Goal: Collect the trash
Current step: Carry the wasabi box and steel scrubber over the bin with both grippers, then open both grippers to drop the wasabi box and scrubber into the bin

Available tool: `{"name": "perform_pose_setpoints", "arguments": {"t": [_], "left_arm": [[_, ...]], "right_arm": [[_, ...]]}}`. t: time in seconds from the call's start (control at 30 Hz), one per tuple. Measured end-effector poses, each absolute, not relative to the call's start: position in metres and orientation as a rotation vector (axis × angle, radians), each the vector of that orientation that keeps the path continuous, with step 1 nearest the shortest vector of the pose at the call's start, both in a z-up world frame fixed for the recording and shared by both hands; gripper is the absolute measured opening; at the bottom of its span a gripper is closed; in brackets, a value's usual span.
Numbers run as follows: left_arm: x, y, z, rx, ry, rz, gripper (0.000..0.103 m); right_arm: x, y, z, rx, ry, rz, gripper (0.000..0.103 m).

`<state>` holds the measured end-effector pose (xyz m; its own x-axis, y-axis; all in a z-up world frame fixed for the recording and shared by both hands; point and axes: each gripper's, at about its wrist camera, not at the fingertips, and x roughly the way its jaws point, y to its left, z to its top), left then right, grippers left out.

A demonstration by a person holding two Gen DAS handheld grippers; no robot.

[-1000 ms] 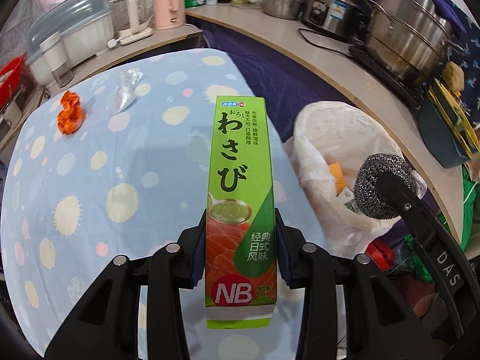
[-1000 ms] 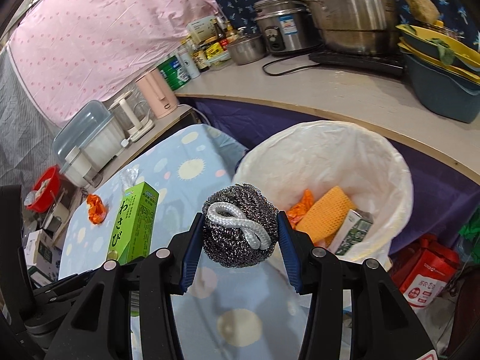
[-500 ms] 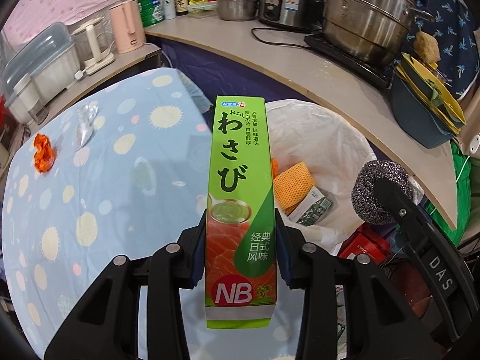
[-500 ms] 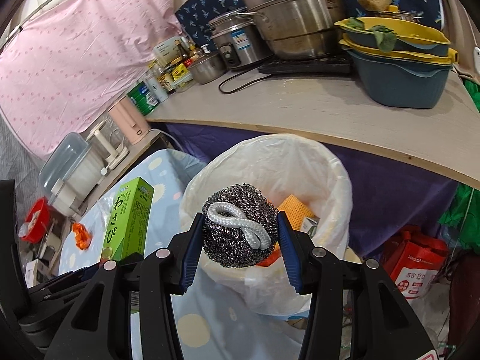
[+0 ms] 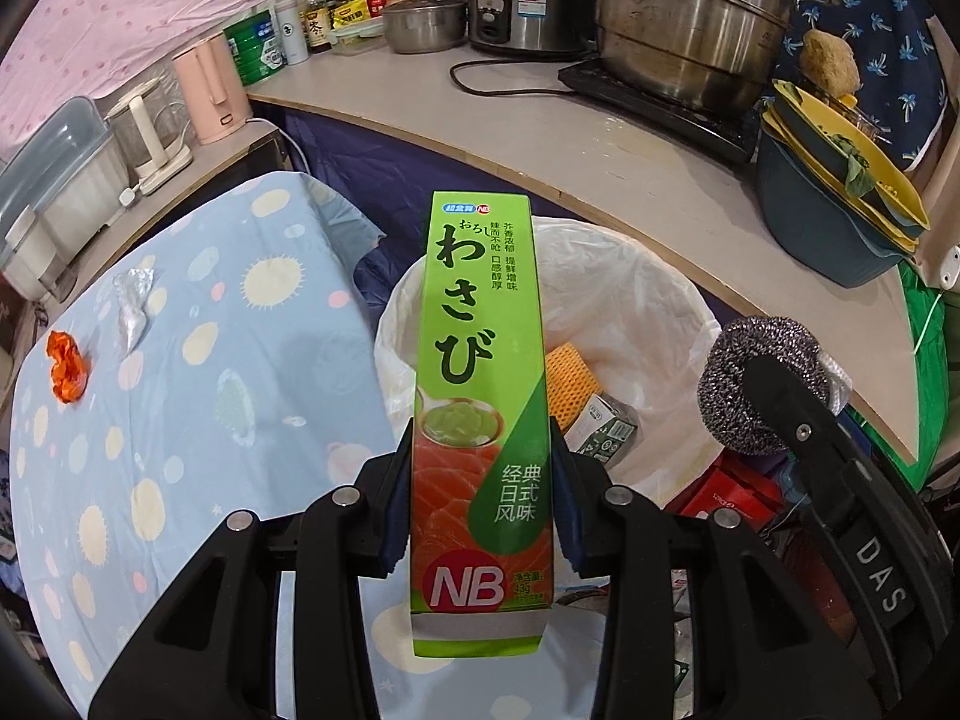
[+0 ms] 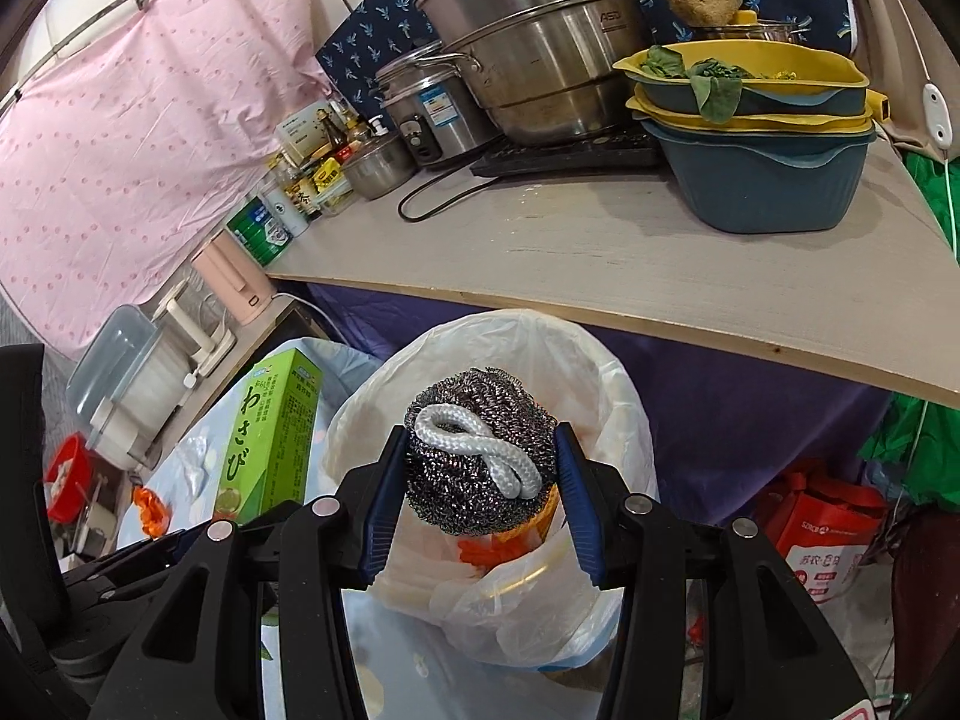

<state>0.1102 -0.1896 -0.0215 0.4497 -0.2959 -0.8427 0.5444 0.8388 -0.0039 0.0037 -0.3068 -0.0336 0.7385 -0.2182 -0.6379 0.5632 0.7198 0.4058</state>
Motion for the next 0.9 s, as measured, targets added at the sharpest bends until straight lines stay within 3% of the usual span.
{"name": "perform_pose_setpoints", "arguments": {"t": [0.83, 0.9], "left_arm": [[0.139, -0.222, -0.032, 0.31, 0.992, -0.501, 0.037], [0.14, -0.222, -0.032, 0.311, 0.985, -0.483, 0.044]], "right_arm": [[0.033, -0.33, -0.036, 0.631, 0.611, -0.493, 0.05], [0.034, -0.331, -0.033, 0.638, 0.6, -0.492, 0.051]]}}
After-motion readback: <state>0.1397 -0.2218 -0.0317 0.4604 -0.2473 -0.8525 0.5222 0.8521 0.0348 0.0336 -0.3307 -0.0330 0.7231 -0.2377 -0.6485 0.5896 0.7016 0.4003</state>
